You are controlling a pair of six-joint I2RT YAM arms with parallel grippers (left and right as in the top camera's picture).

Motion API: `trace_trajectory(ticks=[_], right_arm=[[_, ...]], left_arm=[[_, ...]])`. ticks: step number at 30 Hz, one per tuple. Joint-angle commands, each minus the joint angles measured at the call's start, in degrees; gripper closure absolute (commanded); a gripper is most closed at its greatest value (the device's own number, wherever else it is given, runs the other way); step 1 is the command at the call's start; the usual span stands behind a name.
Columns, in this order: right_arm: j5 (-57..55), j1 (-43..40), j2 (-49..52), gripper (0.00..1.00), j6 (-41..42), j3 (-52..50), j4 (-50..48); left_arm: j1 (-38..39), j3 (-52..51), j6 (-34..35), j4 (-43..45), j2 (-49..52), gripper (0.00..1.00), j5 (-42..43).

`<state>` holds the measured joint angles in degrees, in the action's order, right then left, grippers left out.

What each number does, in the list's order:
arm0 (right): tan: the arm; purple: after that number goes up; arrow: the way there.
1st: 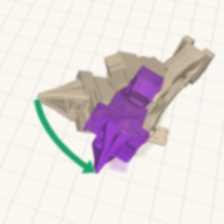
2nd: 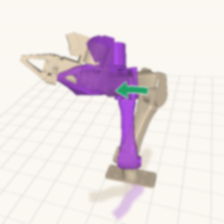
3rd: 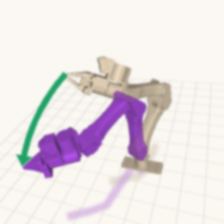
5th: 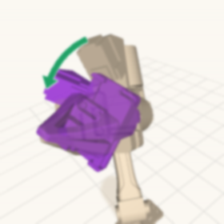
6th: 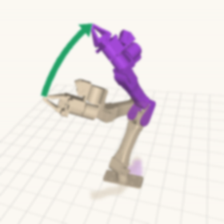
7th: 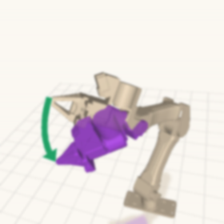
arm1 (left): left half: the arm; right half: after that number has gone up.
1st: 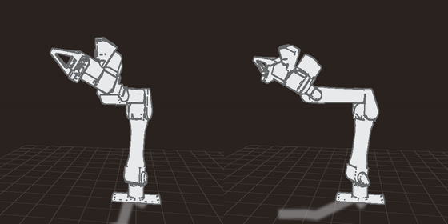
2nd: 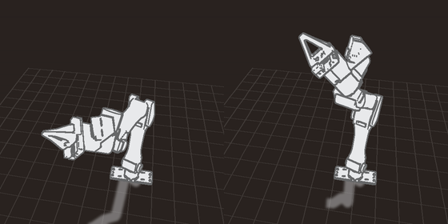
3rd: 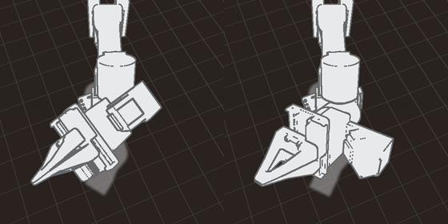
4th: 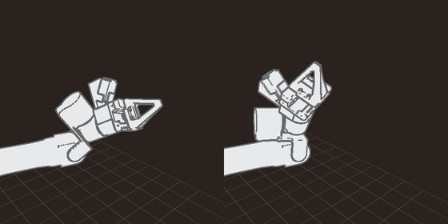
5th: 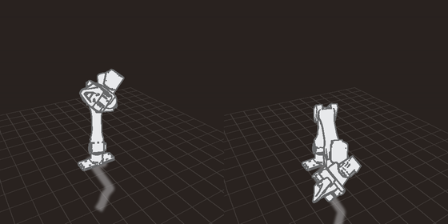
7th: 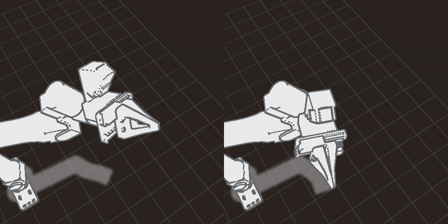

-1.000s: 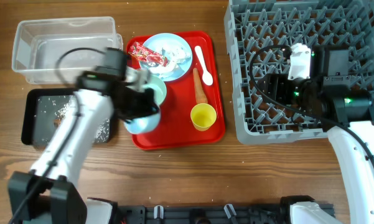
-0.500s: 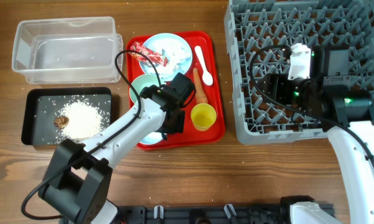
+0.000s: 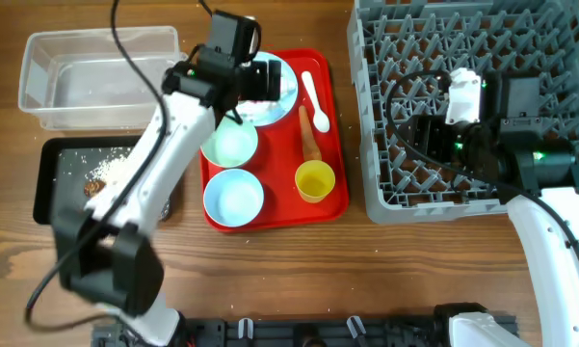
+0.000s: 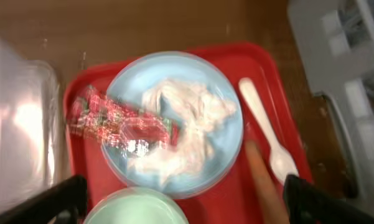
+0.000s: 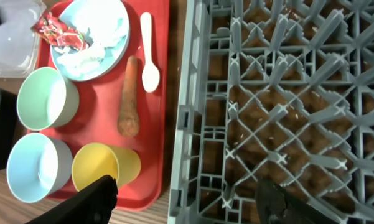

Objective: Sort waste into correct bins and load items into the dishwasher rack
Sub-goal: 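Tip the blue plate's wrapper and tissue into the clear bin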

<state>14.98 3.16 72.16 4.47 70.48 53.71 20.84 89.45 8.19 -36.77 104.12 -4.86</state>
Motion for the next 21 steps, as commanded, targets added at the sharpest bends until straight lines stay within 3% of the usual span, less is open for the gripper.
trace_trajectory(ticks=[1, 9, 10, 11, 12, 15, 18, 21], right_arm=[[-0.09, -0.24, 0.39, 0.26, 0.17, 1.14, -0.26], [-0.11, -0.24, 0.39, 0.26, 0.15, 1.11, -0.04], [-0.11, -0.24, 0.42, 0.26, 0.13, 1.09, -0.07], [-0.11, -0.24, 0.5, 0.26, 0.13, 1.09, -0.07], [-0.11, -0.24, 0.61, 0.26, 0.13, 1.09, -0.09], [-0.11, -0.24, 0.83, 0.26, 0.13, 1.09, -0.07], [-0.11, -0.24, 0.83, 0.26, 0.09, 1.09, -0.02], [-0.11, -0.24, 0.83, 0.26, 0.09, 1.09, 0.02]], left_arm=[[0.24, -0.11, -8.0, 6.43, 12.79, 0.0, 0.26], [0.24, -0.13, -7.76, 15.61, 23.12, 0.04, 0.26], [0.24, -0.13, -7.78, 15.63, 23.54, 0.12, 0.26], [0.24, -0.13, -7.78, 15.61, 24.76, 0.41, 0.28], [0.24, -0.13, -7.78, 15.52, 25.42, 0.62, 0.28], [0.31, -0.17, -7.72, 14.86, 25.99, 0.96, 0.31], [0.13, 0.02, -3.54, 14.88, 24.72, 0.96, 0.28], [0.13, 2.03, 0.83, 13.4, 17.18, 0.96, 0.26]])
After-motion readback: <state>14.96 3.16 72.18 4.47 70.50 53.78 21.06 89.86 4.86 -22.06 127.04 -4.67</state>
